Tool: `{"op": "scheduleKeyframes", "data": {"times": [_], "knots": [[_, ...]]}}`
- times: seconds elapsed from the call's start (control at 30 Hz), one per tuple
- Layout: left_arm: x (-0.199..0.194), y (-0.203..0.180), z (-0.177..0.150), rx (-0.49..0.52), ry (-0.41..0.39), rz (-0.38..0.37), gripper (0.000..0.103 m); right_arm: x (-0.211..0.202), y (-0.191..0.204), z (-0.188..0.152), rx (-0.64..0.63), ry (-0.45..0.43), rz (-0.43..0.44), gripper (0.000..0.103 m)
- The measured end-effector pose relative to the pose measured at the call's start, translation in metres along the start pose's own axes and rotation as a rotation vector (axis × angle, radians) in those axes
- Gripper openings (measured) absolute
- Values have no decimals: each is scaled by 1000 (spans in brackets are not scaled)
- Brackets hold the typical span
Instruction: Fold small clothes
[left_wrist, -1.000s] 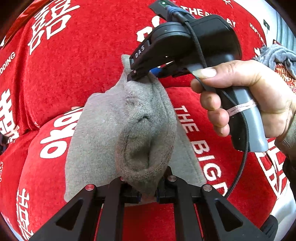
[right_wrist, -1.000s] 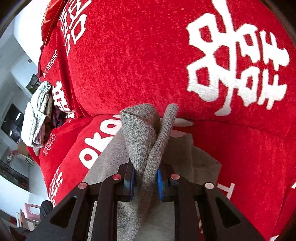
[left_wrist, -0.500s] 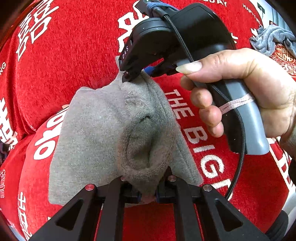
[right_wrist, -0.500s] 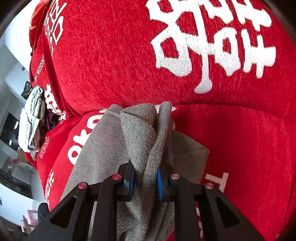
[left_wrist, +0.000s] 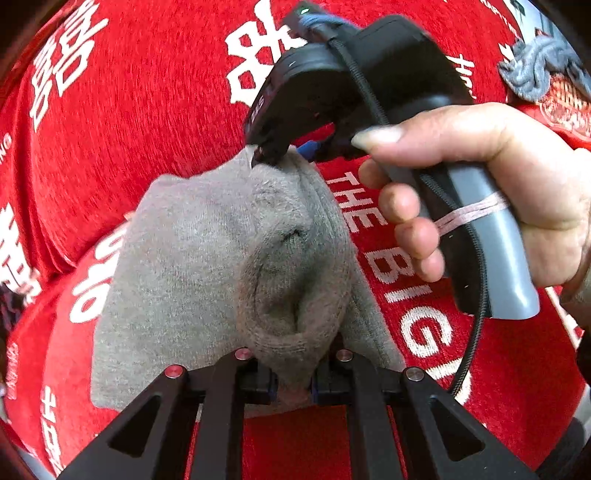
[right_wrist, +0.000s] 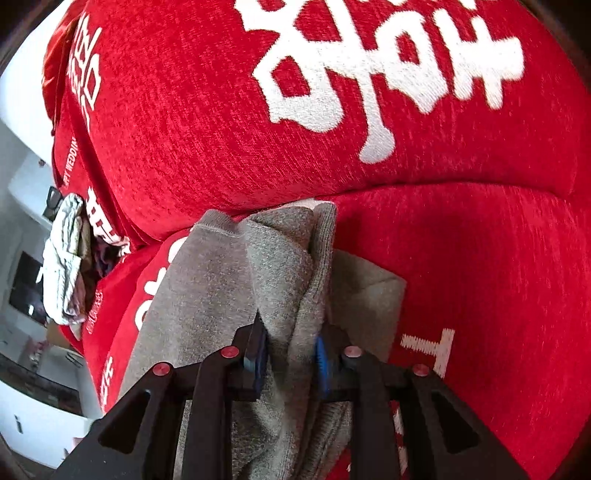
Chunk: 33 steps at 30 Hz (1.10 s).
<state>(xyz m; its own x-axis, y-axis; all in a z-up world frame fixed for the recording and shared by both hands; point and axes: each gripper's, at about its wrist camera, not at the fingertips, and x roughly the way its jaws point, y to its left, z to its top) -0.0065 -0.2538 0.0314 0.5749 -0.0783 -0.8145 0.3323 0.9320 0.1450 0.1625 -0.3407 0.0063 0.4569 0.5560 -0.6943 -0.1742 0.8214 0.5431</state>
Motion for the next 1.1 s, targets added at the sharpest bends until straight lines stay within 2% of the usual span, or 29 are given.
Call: {"op": "scheduleKeyframes", "data": {"times": [0.03,0.07,0.1,0.13,0.2,0.27,0.37,0.47,0.53,0.63,0.7,0.83,0.9,0.97,1.1], "knots": [[-1,4,1,-12,9,-16,24,-3,-1,1,6,4,-11,38],[-4,8,2,-26,16,-60,36,-7,-1,1,10,4,-21,48],[-8,14,4,-47,13,-84,66,-13,0,1,9,-9,-30,51],[-13,18,4,-63,-3,-76,83,-21,1,0,3,-30,-39,52],[-31,29,2,-92,-70,-82,85,-37,7,-3,-15,-60,-52,52],[-43,40,2,-92,-75,-160,85,-54,17,-8,-48,-101,-62,52],[-54,61,5,-128,-109,-194,85,-67,37,-15,-92,-128,-2,52],[-51,94,11,-230,-99,-211,85,-57,47,-21,-87,-83,107,52],[-41,115,13,-304,-73,-197,85,-43,48,-26,-75,-34,136,52],[-13,132,8,-350,10,-146,85,-28,37,-33,-67,-6,34,51],[3,136,-1,-343,54,-106,85,-25,20,-38,-27,-13,18,47],[14,140,-19,-378,81,-187,86,-32,7,-42,14,-47,6,47],[10,147,-15,-406,66,-203,86,-40,11,-41,10,-68,-25,50],[7,154,-1,-405,29,-179,86,-49,18,-35,0,-111,-34,50],[27,164,36,-385,50,-158,86,-41,21,-16,12,-112,-28,50]]}}
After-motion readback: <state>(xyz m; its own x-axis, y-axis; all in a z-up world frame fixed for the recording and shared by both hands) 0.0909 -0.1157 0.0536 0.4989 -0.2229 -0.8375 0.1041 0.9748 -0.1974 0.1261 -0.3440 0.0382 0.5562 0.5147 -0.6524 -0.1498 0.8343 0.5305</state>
